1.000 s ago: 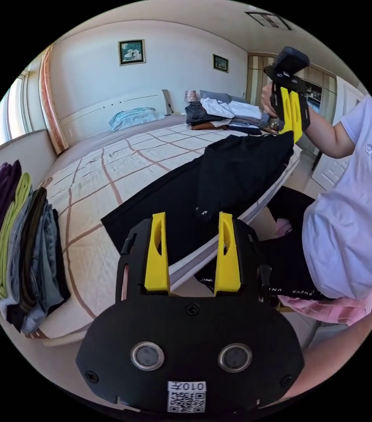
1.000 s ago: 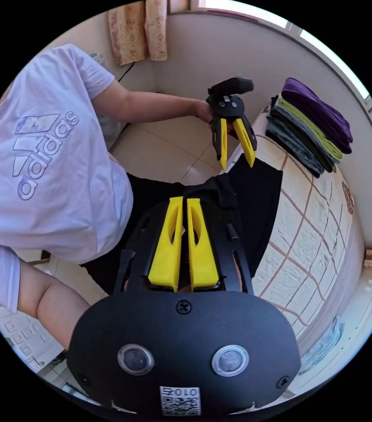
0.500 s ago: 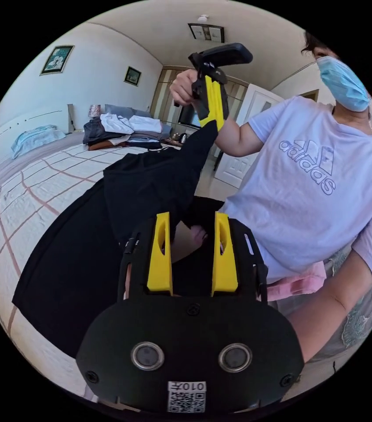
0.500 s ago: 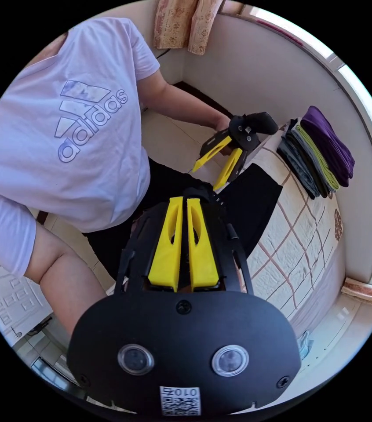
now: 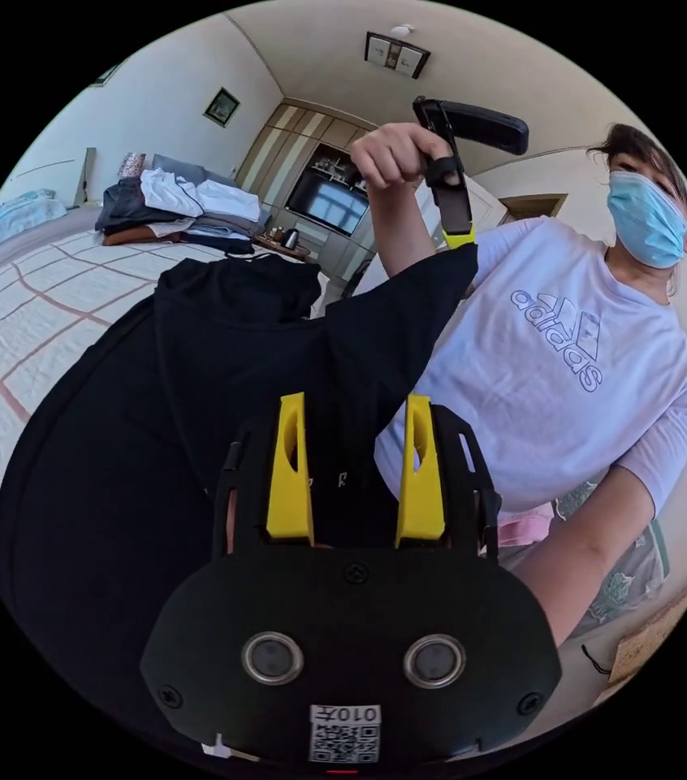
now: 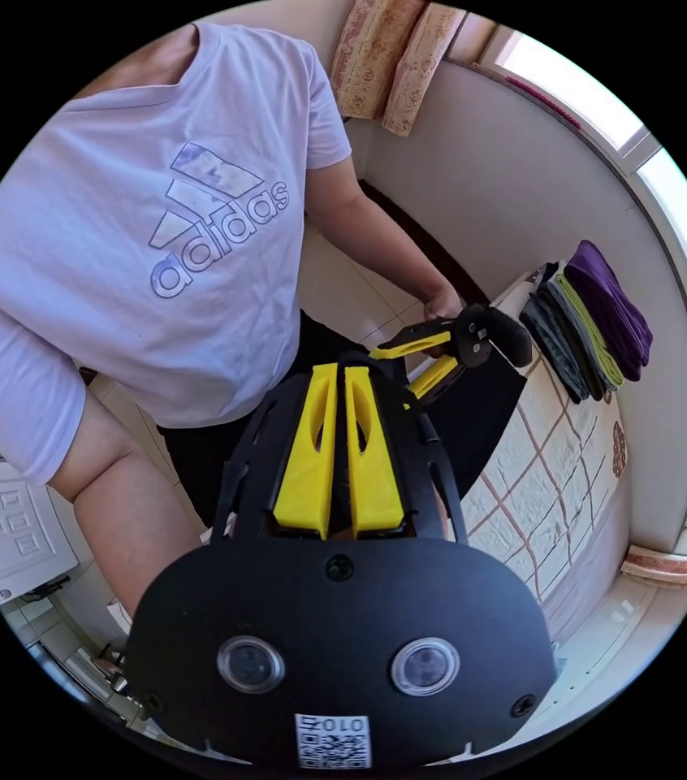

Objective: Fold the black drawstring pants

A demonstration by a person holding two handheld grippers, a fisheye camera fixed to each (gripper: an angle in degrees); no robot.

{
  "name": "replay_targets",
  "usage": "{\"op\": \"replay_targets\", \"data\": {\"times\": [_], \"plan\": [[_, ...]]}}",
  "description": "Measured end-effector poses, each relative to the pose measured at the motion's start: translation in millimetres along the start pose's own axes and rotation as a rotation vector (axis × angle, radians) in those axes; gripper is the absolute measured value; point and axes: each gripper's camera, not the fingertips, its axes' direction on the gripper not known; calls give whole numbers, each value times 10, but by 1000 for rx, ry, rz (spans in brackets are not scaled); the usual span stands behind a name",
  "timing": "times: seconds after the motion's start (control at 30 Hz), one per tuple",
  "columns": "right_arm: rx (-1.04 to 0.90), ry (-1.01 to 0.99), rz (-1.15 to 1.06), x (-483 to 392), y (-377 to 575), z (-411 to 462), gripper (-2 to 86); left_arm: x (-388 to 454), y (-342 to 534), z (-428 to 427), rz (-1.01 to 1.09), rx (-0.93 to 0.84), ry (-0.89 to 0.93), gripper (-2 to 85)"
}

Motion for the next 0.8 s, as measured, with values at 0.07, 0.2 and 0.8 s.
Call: {"op": "replay_targets", "data": {"times": [0.07,0.2,0.8], "plan": [[-27,1,38,4,38,16,34,152,14,-8,73,58,-59,111],[-81,23,177,280,161,39,30,473,238,-321,63,252,-275,65],[129,374,1110,340,1304,1171,95,492,2103,-1128,-857,874,-877,6]]}}
